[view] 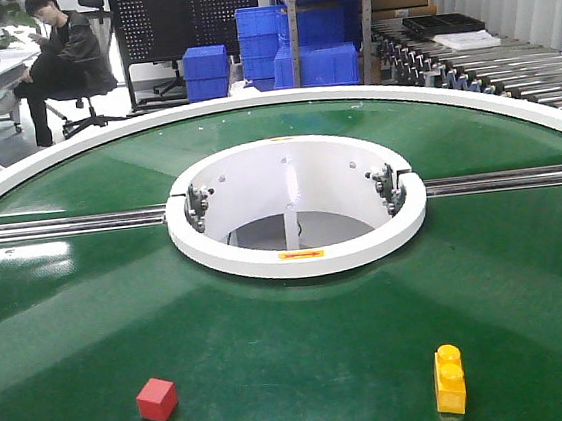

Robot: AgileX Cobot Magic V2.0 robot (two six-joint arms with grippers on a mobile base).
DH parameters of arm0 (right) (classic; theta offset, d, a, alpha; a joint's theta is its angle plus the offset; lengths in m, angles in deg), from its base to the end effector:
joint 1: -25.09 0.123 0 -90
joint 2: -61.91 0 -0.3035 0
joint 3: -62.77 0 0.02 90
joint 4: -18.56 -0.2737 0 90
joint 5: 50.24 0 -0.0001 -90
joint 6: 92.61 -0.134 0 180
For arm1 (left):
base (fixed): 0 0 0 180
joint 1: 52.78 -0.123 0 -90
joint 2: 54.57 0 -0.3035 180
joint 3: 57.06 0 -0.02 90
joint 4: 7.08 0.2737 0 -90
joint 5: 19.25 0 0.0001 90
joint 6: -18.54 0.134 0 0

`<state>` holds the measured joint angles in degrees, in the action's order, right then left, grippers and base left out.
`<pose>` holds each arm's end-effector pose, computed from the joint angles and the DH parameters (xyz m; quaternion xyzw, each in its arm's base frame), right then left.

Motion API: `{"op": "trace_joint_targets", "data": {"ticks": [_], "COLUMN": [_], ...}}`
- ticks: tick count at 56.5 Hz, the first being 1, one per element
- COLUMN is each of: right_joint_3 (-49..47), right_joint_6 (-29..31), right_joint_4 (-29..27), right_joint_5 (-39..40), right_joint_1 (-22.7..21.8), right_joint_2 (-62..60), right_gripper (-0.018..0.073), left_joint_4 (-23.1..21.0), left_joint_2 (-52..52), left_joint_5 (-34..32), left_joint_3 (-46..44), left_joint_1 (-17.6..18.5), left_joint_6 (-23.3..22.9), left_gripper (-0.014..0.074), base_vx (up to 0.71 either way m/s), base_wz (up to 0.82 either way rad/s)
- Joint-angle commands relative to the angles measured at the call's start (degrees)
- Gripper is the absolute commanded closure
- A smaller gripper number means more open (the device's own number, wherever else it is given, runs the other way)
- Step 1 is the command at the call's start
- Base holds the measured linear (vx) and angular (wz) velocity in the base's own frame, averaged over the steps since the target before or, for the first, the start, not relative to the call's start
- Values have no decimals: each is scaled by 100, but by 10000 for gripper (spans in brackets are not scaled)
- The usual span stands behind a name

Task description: Pick red and yellow blocks into blue bin

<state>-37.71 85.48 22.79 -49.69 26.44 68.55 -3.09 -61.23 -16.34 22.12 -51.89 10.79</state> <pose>0.1039 0.0025 0.2065 -0.0220 0.6792 -0.0060 0.7336 0.1040 -0.0011 0.2008 -0.0188 0.6991 -0.0278 0.7143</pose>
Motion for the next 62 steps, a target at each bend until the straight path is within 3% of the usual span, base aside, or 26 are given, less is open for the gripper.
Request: {"op": "trace_joint_targets", "data": {"ticks": [1, 14, 29, 36, 45, 56, 62], "right_joint_3": [-95, -1543, -3456, -3925, -3960, -3960, -3965], "right_joint_6": [13, 54, 54, 54, 54, 64, 312], "right_joint_4": [6, 15, 15, 15, 15, 74, 38], "right_joint_5": [886, 300, -1674, -2511, -3119, -3475, -3535], "right_joint_1": [-7, -7, -7, -7, -7, -7, -7], "right_joint_2": [21, 180, 1512, 2316, 3073, 3773, 4089], "right_gripper": [569, 569, 569, 569, 569, 564, 502], "left_joint_4": [-28, -23, -23, -23, -23, -29, -29], "left_joint_2": [91, -16, -1493, -2291, -2925, -3226, -3277], "left_joint_5": [-838, -712, 1966, 2929, 3450, 3341, 3368], "left_joint_3": [-291, -1687, -3709, -4090, -4078, -4078, -4072], "left_joint_1": [8, 8, 8, 8, 8, 8, 8], "left_joint_6": [-150, -173, -165, -1, 76, 71, 76], "left_gripper": [594, 594, 594, 594, 594, 594, 577], "base_vx": [0, 0, 0, 0, 0, 0, 0], "base_wz": [0, 0, 0, 0, 0, 0, 0]}}
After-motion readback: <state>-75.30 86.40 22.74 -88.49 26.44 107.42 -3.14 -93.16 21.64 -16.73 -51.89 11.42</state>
